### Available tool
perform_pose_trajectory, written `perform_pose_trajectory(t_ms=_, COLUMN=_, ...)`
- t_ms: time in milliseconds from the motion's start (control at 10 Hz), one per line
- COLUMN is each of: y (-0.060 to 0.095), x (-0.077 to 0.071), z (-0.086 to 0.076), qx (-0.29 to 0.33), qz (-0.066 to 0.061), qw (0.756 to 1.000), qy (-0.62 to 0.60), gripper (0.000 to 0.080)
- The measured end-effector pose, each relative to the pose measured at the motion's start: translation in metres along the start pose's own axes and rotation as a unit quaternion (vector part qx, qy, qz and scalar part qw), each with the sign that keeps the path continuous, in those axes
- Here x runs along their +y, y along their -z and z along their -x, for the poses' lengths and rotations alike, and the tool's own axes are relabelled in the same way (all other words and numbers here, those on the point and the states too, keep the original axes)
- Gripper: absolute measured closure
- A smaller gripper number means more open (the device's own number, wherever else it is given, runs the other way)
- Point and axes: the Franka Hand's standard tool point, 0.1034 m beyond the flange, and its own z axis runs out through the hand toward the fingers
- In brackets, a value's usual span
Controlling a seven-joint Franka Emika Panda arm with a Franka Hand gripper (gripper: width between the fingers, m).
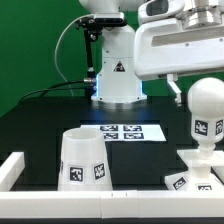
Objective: Assemble lamp
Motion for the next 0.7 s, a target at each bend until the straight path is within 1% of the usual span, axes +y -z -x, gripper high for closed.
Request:
perform_pose_trajectory(t_ms=200, y=0.003, x=-0.003, z=0.008, qx=0.001, qz=-0.002, qw=1.0, qy=0.004, gripper=0.0223)
perform_pose_trajectory(t_ms=300, y=0.003, x=-0.006, z=0.01, qx=0.015, qz=-0.008, qw=1.0, qy=0.006, gripper=0.0223)
perform_pose_trajectory(t_ms=400, y=0.005, x=-0.011, z=0.015, qx=0.035, qz=-0.015, qw=0.999, qy=0.013, gripper=0.0223)
perform_pose_trajectory(t_ms=600, y=0.005, x=-0.007, z=0.013, qx=0.037, qz=-0.014, qw=0.999, qy=0.018, gripper=0.0223)
perform_pose_trajectory(t_ms=700, y=0.005, x=-0.002, z=0.011, qx=0.034, qz=-0.011, qw=0.999, qy=0.026, gripper=0.0223)
